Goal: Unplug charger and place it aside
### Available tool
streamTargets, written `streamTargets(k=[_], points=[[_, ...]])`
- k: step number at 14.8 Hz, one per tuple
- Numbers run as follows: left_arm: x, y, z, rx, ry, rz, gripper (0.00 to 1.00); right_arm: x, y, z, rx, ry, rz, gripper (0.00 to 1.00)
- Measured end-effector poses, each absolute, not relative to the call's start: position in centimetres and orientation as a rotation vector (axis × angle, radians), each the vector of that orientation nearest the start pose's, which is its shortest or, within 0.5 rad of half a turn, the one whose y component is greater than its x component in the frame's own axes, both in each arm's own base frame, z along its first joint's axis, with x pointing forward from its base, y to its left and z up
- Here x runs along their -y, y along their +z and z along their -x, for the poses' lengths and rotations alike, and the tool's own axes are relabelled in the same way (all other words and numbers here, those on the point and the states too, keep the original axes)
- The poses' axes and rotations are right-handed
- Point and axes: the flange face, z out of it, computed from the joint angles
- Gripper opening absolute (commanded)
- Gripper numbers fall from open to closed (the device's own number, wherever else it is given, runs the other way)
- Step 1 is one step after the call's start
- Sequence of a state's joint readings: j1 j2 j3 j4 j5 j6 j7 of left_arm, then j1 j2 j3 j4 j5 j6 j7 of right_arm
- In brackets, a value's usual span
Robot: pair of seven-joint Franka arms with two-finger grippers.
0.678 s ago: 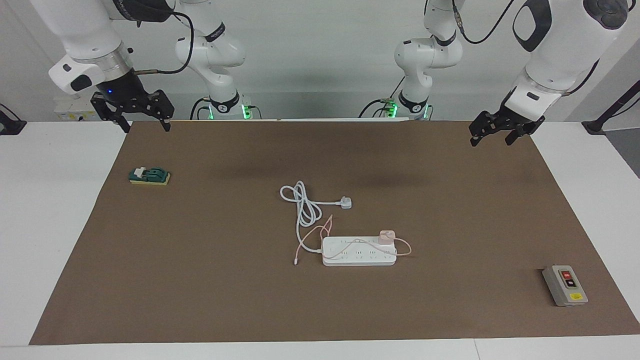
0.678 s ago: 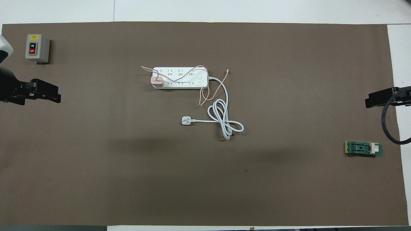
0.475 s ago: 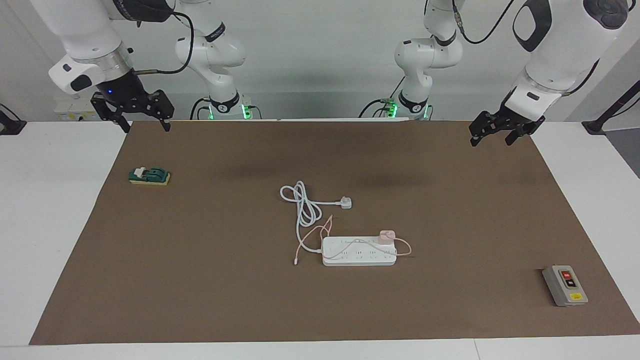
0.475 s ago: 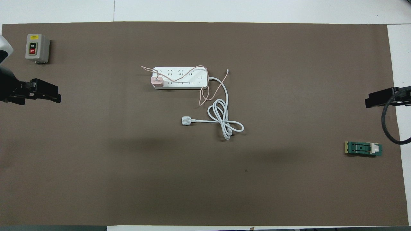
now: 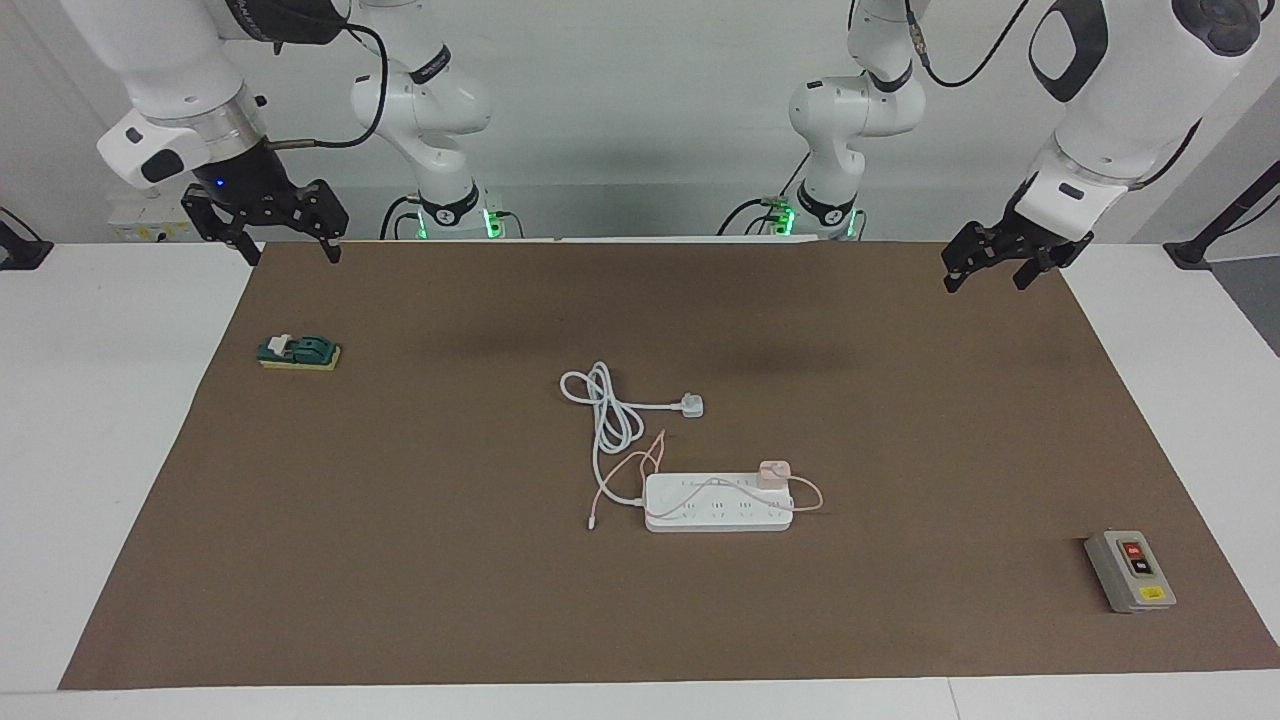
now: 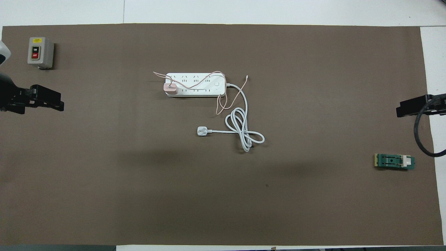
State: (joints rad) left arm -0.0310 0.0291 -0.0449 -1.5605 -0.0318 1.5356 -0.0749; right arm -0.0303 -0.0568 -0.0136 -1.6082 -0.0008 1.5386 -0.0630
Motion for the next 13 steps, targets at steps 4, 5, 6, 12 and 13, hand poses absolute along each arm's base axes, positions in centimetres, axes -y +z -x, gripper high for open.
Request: streamTargets(k=[4,5,6,12,13], points=[[5.3,60.4,-55.8,0.262,0.113,3.151,1.0,2.3,63.5,-53.3,0.031,0.024,3.141,1.0],[6.2,59.9,-55.9,0.338,0.126,3.139,1.0,2.3,63.4,-53.2,0.031,0.033,3.14,1.0],[7.6,59.3,-56.0,0.394,0.141,3.127,1.0,2.3,63.4,-53.2,0.033,0.036,3.14,1.0],[15.6,52.9,-59.6,0.883,0.204,2.981,1.0,1.6,62.2,-53.1,0.032,0.071,3.139,1.0],[16.7,51.8,-60.6,0.976,0.195,2.951,1.0,1.2,61.8,-53.2,0.0,0.071,3.139,1.0]])
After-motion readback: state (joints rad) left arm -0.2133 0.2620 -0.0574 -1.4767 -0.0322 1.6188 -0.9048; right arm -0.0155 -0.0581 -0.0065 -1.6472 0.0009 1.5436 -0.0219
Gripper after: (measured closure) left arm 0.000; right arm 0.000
